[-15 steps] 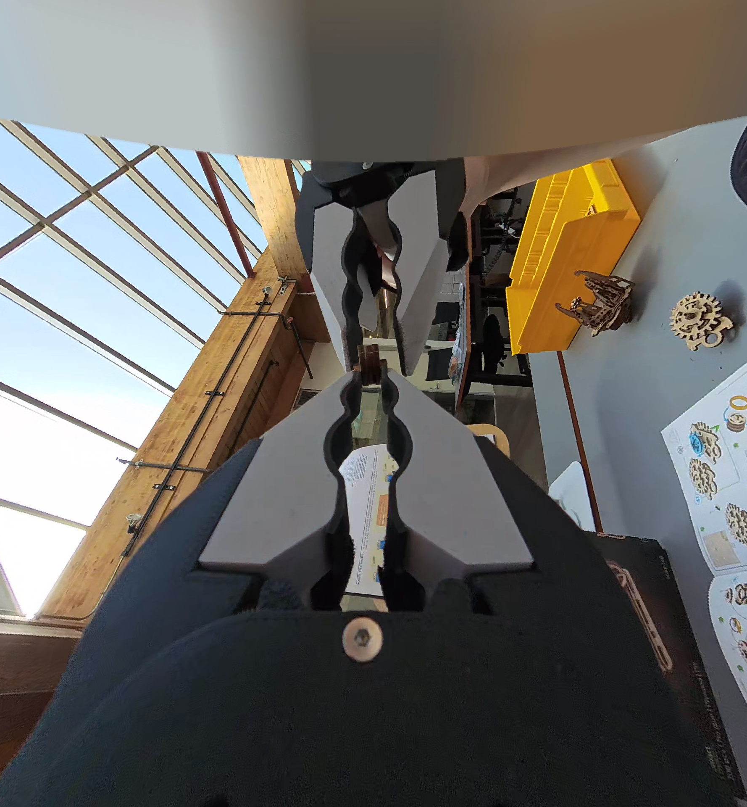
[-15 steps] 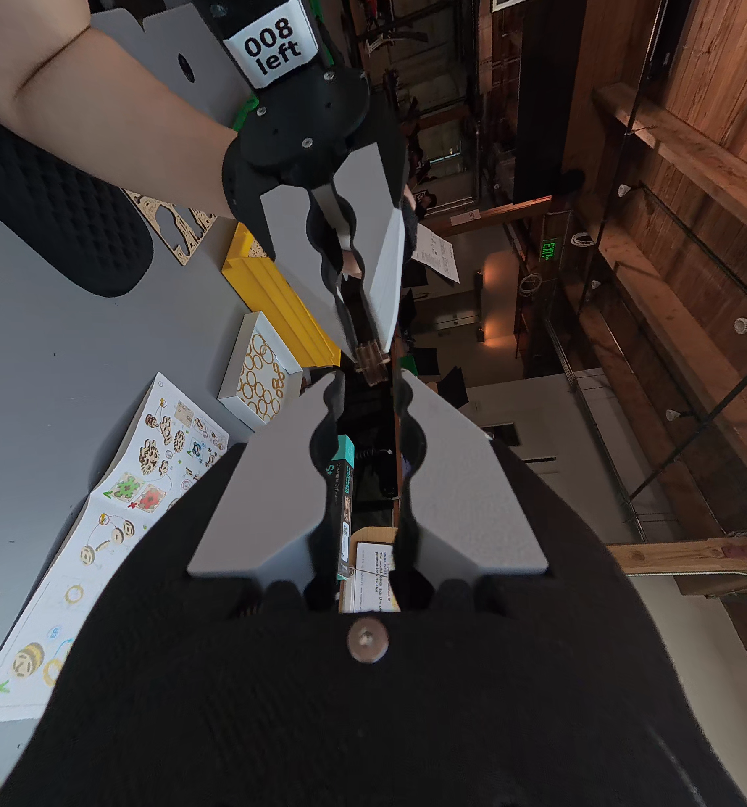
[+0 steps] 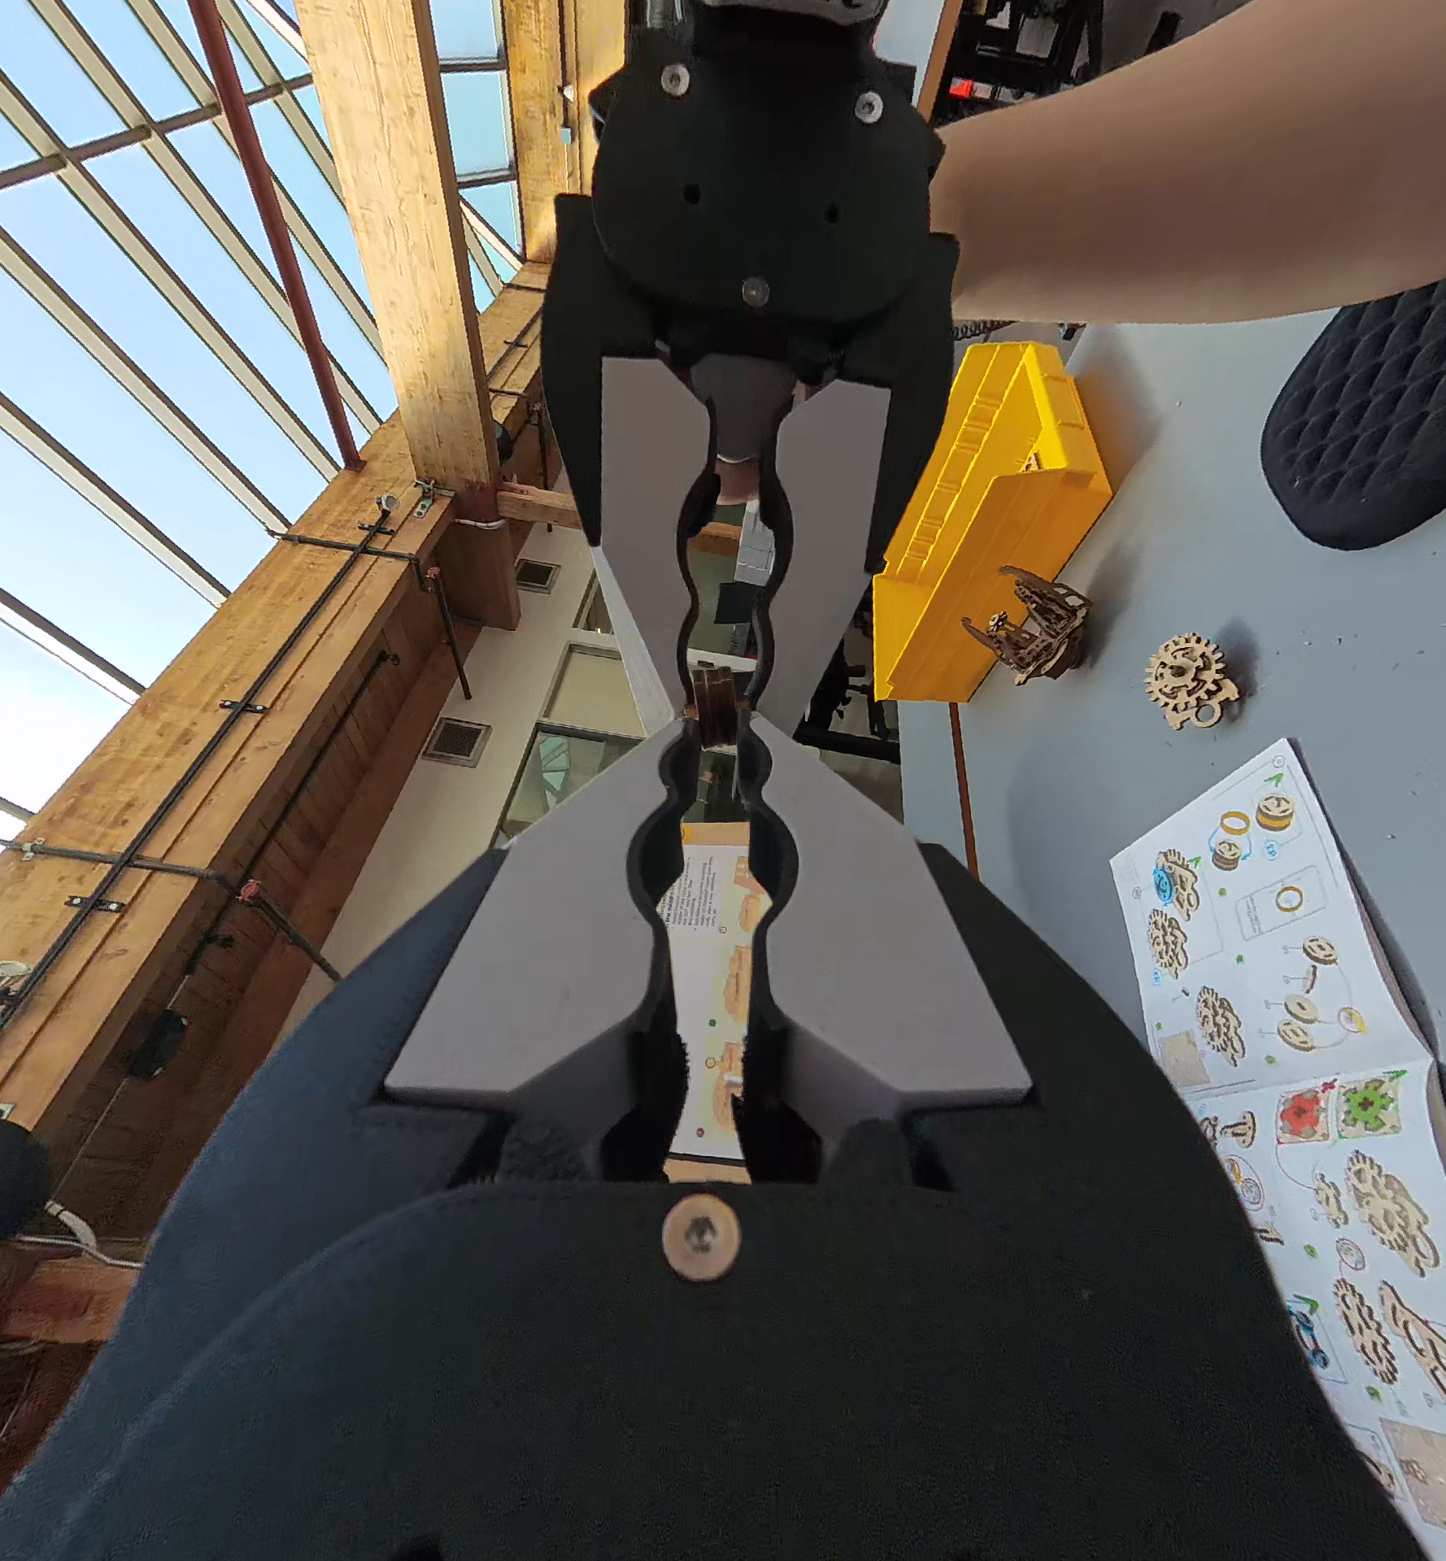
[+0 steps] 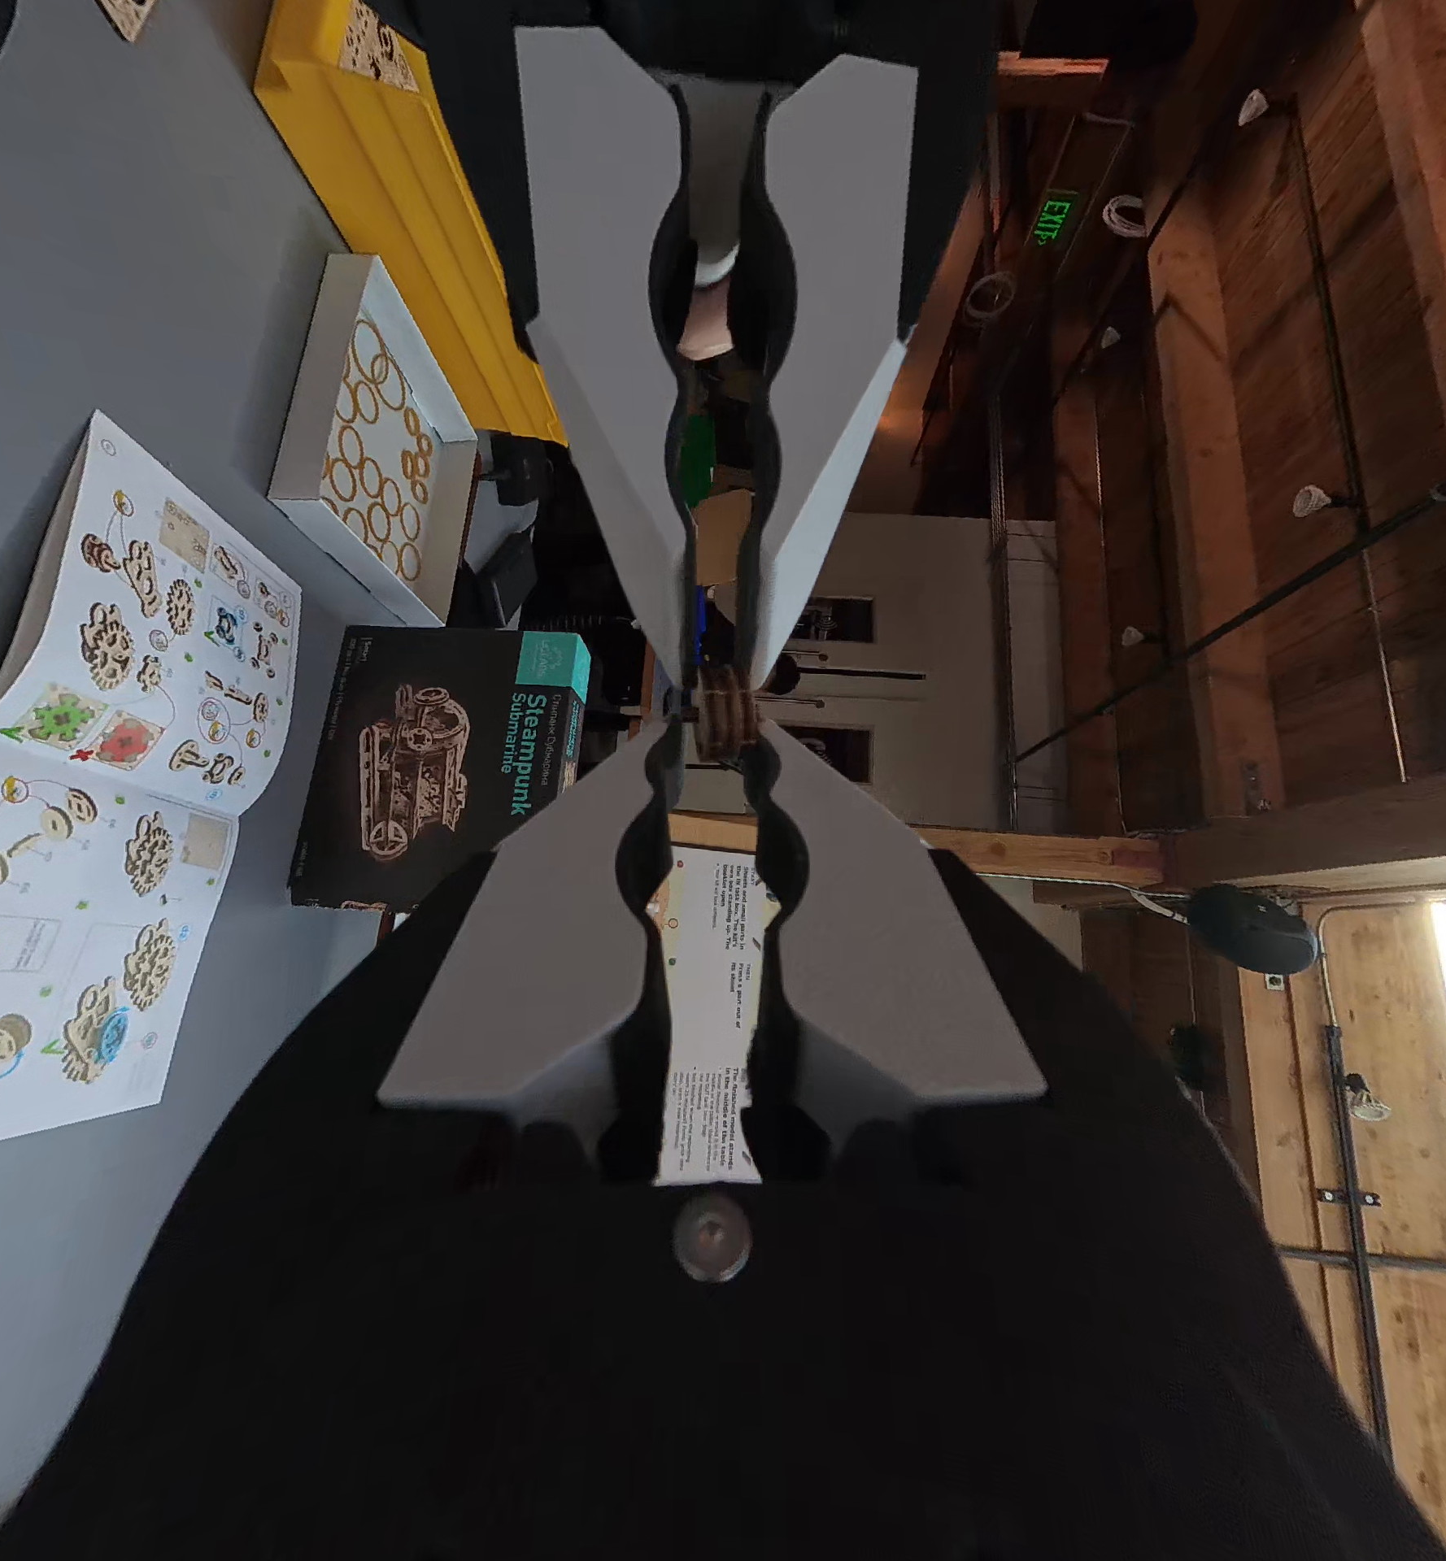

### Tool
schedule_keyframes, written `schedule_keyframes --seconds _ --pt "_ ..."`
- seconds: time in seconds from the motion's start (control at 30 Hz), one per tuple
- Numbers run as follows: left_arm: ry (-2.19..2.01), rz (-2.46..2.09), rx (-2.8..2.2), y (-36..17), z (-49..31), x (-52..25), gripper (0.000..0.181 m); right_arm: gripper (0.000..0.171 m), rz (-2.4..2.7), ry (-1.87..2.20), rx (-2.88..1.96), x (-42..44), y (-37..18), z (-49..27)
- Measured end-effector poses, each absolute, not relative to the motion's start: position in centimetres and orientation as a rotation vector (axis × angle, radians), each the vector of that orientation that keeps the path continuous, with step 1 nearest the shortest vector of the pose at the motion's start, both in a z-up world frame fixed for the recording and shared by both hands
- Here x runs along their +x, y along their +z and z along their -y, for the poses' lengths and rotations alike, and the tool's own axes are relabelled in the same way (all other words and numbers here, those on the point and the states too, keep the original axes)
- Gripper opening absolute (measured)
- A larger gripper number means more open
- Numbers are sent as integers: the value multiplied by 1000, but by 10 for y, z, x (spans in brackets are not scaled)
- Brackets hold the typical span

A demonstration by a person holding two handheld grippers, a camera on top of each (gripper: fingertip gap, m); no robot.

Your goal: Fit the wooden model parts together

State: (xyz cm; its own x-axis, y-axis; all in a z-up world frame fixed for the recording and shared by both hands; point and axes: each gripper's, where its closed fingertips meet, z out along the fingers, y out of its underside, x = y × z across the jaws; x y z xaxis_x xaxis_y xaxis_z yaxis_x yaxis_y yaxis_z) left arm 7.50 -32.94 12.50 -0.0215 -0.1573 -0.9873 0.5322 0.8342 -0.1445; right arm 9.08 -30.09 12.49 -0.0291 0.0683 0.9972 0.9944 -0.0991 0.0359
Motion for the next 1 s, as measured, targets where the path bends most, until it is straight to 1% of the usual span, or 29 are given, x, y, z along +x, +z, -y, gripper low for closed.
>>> schedule_keyframes --seconds 0.13,0.23,0.3,0.47,0.53,0.63,0.7,1.0 --pt "-660 -1578 251 121 329 80 6 12 1156 -1313 -1468 103 118 292" --pt "-762 -1587 243 123 332 78 6 21 1070 -1335 -1623 119 108 283" --pt "-780 -1610 239 119 332 80 6 20 1061 -1348 -1664 122 101 277" --pt "-785 -1655 243 110 333 85 6 16 1028 -1403 -1721 127 96 272" --pt "-791 -1664 242 108 333 86 6 9 1022 -1429 -1744 131 94 273" --pt "-834 -1661 236 109 334 86 6 7 996 -1398 -1751 131 96 273" --pt "-861 -1659 231 111 334 85 6 1 974 -1365 -1758 131 98 274" --pt "-762 -1569 256 119 331 84 6 0 894 -1400 -1727 133 109 272"
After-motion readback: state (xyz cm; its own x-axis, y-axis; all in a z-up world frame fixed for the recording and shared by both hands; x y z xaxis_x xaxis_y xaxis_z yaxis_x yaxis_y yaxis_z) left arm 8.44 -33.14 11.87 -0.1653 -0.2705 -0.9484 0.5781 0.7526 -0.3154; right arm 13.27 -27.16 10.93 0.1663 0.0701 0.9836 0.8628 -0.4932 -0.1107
